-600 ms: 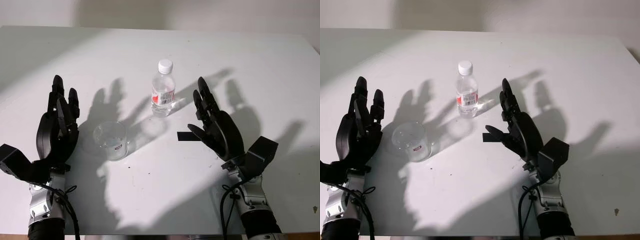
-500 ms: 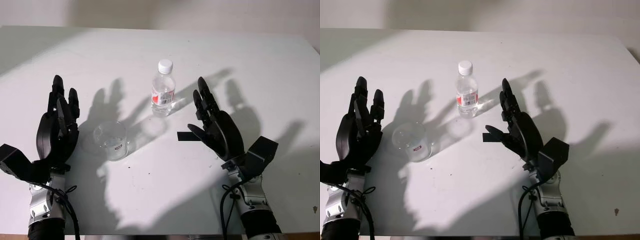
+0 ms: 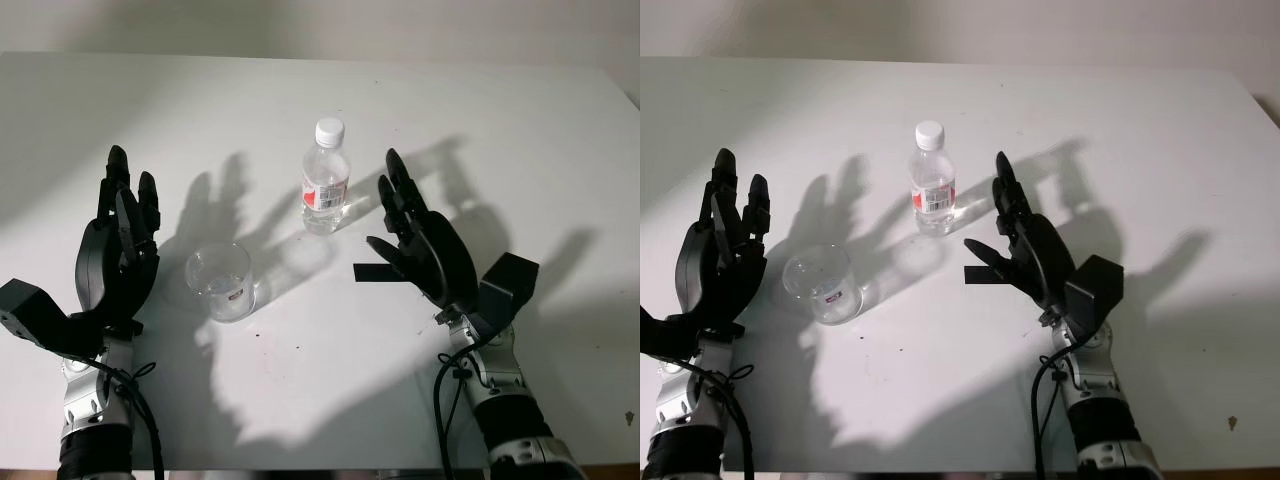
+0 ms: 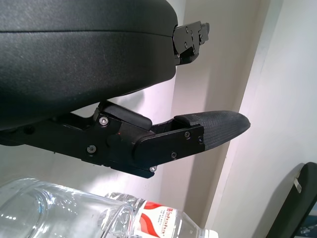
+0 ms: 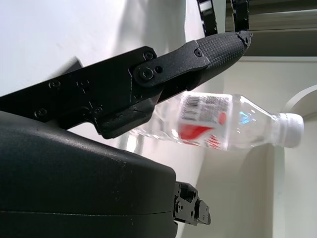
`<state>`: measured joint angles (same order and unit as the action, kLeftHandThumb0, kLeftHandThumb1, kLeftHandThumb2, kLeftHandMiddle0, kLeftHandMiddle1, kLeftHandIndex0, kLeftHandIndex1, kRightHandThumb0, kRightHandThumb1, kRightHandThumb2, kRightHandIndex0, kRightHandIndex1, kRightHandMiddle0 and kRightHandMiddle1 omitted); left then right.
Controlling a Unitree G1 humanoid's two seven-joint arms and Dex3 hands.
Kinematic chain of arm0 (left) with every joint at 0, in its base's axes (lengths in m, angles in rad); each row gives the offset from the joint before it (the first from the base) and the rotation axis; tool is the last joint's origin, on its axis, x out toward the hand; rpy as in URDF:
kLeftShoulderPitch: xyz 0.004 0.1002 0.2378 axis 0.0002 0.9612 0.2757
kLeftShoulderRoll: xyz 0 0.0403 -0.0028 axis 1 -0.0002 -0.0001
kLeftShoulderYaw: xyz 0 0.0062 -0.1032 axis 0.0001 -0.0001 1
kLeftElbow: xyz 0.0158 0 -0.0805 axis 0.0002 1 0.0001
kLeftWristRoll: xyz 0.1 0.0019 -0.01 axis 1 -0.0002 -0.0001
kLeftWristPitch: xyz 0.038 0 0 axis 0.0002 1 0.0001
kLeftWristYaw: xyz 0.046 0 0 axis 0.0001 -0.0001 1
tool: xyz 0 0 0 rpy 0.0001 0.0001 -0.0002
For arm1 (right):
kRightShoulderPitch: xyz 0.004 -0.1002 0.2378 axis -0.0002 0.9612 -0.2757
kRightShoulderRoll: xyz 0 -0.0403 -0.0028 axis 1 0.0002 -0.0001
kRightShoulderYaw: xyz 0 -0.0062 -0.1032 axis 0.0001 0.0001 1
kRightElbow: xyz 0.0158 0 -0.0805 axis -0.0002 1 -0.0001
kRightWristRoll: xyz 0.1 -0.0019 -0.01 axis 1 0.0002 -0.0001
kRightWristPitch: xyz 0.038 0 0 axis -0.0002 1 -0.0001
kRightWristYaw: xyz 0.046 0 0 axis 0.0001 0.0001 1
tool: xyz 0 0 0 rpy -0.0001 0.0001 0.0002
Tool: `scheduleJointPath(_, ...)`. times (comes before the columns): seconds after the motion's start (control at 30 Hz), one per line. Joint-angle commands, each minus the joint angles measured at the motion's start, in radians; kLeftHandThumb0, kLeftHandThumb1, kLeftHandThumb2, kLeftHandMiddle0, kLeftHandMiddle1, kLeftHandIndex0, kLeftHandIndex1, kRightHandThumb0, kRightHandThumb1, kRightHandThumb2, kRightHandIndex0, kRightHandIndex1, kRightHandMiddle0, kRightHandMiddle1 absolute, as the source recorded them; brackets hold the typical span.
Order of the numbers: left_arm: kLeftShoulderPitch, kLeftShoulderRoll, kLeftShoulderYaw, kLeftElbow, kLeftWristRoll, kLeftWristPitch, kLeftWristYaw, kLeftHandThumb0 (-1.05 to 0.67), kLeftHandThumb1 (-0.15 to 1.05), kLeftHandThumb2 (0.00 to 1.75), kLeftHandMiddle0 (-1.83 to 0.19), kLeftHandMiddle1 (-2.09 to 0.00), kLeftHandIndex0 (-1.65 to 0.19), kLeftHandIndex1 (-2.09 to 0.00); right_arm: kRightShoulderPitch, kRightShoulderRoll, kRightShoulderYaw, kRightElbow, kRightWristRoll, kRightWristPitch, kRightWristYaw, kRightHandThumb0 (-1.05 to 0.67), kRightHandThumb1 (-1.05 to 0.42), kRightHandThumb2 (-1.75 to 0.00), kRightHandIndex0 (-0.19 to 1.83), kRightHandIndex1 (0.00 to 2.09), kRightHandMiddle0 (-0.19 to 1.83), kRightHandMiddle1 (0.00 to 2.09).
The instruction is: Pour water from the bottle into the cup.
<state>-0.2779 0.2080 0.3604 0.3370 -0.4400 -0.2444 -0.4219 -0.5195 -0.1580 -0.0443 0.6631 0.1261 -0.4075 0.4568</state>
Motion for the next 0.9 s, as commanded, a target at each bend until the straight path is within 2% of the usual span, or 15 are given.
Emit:
scheduleJointPath(0.0, -0.001, -0.015, -0.007, 0.005, -0.003, -0.008, -0.002, -0.74, 1.05, 0.62, 0.19, 0.00, 0.19, 0.00, -0.110, -0.009, -0.004, 0.061, -0.013, -0.014, -0.010, -0.98, -0.98, -0.04, -0.19, 0.00, -0.19, 0.00)
scheduleJointPath(0.13, -0.007, -0.017, -0.010, 0.006, 0.000, -0.011, 0.001, -0.75, 1.05, 0.62, 0.19, 0.00, 0.19, 0.00, -0.258, -0.005, 0.000, 0.191, -0.040, -0.024, -0.023, -0.98, -0.96, -0.04, -0.19, 0.00, -0.19, 0.00)
scheduleJointPath(0.3, -0.006, -0.010, -0.011, -0.001, 0.013, -0.018, 0.008, -0.74, 1.05, 0.64, 0.19, 0.00, 0.19, 0.00, -0.377, 0.021, 0.004, 0.312, -0.057, -0.024, -0.025, -0.99, -0.95, -0.05, -0.19, 0.00, -0.19, 0.00)
scheduleJointPath(0.5, -0.004, -0.012, -0.010, -0.011, 0.010, -0.017, 0.008, -0.73, 1.05, 0.66, 0.19, 0.00, 0.19, 0.00, -0.421, 0.047, 0.007, 0.393, -0.072, -0.045, -0.022, -1.02, -0.95, -0.05, -0.19, 0.00, -0.19, 0.00)
scheduleJointPath(0.87, -0.005, -0.010, -0.009, -0.005, 0.019, -0.023, 0.016, -0.73, 1.05, 0.66, 0.19, 0.00, 0.19, 0.00, -0.448, 0.051, 0.005, 0.486, -0.091, -0.002, 0.028, -1.00, -0.92, -0.05, -0.19, 0.00, -0.19, 0.00)
